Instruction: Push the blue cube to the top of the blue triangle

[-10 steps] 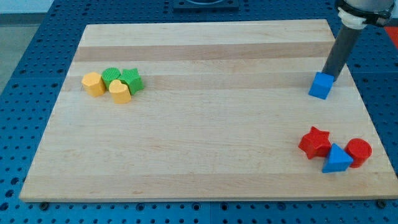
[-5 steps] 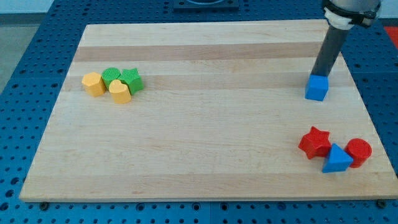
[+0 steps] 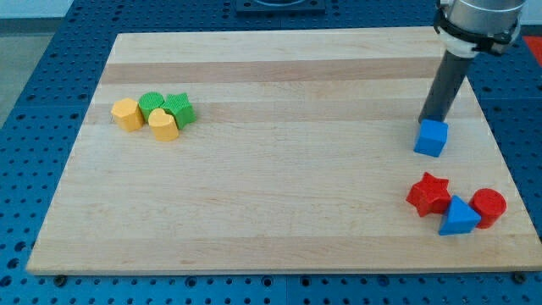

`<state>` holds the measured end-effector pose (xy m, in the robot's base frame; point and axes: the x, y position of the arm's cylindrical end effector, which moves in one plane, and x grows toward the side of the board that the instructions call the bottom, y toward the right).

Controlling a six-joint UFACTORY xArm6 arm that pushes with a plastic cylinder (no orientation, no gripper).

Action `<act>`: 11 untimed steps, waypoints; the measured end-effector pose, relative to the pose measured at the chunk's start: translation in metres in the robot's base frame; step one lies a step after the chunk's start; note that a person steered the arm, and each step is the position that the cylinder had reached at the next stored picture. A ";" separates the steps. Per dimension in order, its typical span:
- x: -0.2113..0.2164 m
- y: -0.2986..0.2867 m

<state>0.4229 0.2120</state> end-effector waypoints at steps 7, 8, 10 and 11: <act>0.052 -0.012; 0.056 -0.012; 0.064 -0.012; 0.076 -0.012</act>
<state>0.4993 0.2001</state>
